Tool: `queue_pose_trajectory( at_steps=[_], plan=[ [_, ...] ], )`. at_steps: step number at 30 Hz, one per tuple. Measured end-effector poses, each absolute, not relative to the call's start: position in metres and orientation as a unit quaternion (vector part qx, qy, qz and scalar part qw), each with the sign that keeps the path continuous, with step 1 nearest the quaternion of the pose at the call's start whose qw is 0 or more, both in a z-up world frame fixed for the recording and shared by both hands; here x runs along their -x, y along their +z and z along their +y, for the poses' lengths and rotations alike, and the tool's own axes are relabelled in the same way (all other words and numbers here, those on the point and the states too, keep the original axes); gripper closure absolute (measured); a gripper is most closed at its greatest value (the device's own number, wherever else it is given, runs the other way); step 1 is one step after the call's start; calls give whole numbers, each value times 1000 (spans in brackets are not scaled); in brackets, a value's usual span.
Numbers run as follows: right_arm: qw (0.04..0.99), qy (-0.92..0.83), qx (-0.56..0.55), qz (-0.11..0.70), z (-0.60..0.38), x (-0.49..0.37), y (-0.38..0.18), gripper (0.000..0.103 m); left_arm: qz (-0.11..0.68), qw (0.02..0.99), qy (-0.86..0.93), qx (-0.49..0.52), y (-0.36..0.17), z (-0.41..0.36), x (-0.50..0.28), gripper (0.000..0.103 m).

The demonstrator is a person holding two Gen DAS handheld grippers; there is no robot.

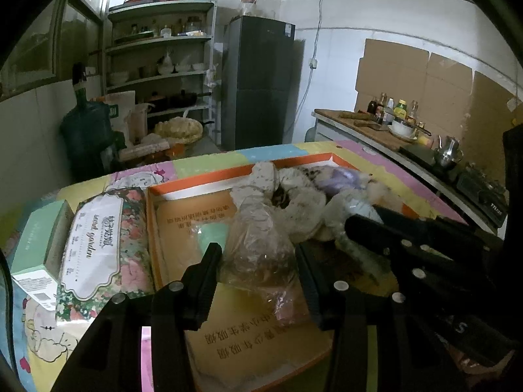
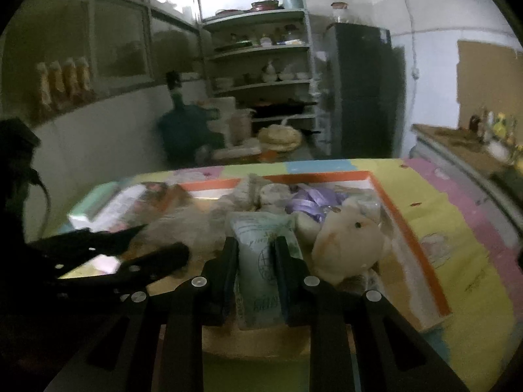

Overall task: Organize soft objects
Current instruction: 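Lower the plastic bag with the left gripper while the right lowers the wipes pack into the box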

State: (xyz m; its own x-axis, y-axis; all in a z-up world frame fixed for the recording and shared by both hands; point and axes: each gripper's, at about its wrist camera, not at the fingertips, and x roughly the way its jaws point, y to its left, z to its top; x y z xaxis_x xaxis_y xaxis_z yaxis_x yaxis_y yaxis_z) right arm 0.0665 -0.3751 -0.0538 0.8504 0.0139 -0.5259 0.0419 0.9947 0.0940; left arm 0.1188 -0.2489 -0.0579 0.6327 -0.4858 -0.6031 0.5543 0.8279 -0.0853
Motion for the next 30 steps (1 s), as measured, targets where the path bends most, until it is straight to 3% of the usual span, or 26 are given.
queue_pose_trajectory(
  at_steps=[8, 20, 30],
  plan=[
    [958, 9, -44, 284, -375, -73, -58, 78, 326, 898, -292, -49, -64, -250, -123, 57],
    [958, 27, -75, 274, -385, -67, -59, 58, 334, 896, -292, -36, -65, -246, -126, 53],
    [960, 32, -85, 266, -387, -63, -55, 58, 324, 899, -293, -41, -58, -245, -120, 51]
  ],
)
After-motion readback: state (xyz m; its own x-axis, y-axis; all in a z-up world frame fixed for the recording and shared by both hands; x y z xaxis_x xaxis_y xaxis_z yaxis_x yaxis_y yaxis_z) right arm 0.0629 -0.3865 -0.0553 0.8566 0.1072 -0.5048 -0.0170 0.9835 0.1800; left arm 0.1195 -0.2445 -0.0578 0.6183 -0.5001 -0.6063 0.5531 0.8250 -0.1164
